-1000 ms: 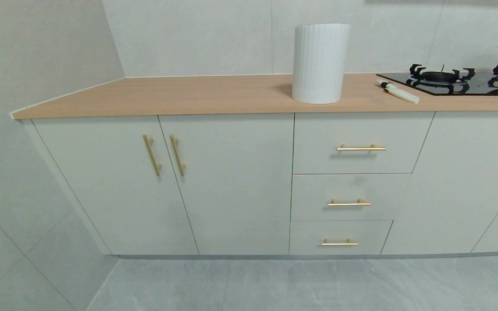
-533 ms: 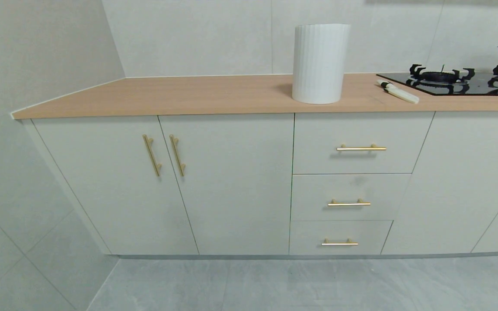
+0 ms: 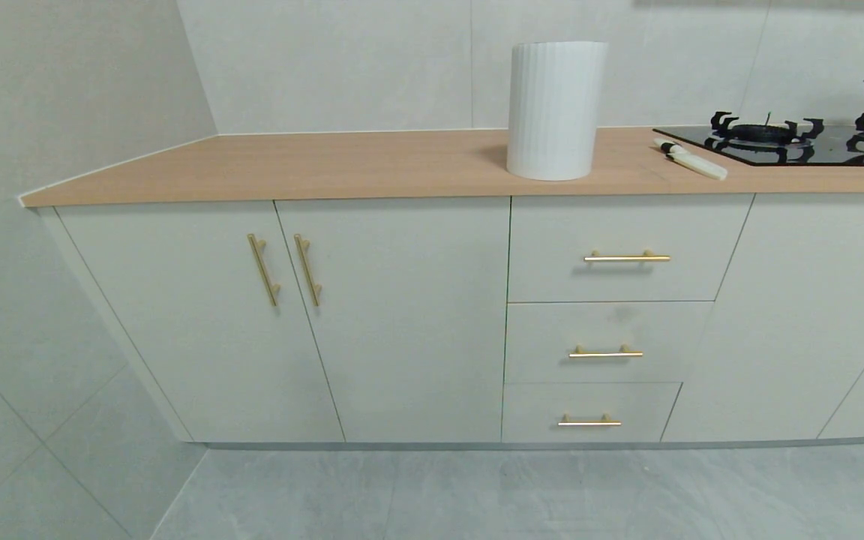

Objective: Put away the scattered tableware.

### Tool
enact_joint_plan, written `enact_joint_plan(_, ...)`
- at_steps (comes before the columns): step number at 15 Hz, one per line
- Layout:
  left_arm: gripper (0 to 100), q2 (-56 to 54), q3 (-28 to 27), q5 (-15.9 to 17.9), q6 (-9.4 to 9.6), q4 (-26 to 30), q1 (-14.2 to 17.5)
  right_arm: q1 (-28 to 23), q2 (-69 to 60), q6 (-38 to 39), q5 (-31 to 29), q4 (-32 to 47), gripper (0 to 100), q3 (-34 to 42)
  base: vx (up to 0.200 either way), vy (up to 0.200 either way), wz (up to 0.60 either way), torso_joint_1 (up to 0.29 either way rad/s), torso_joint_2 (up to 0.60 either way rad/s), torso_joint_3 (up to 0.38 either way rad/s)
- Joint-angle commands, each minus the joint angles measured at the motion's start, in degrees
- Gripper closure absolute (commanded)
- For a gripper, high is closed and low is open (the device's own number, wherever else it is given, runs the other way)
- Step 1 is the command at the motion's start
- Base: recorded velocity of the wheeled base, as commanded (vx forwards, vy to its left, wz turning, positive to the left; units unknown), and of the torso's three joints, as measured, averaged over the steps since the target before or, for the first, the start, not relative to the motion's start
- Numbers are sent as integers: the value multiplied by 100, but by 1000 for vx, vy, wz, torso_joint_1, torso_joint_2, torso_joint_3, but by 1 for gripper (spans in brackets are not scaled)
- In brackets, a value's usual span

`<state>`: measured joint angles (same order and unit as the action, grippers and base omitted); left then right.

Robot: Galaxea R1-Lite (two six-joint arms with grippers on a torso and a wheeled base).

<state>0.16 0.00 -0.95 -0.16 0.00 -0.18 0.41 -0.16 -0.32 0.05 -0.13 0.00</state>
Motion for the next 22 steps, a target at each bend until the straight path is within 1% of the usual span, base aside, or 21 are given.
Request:
enact_joint_plan(1, 0, 2, 0, -2, 7, 0, 1, 2, 16, 5, 13, 5, 0, 0, 0, 0, 0, 0, 0, 0)
enact_joint_plan(11, 0, 2, 0, -2, 7, 0, 1, 2, 16, 23, 13, -4, 0, 0, 0, 0, 0, 0, 0, 0)
enact_joint_plan(22, 0, 2, 0, -2, 7, 0, 1, 2, 16, 23, 4, -4, 0, 0, 200, 0, 0, 1, 0, 1)
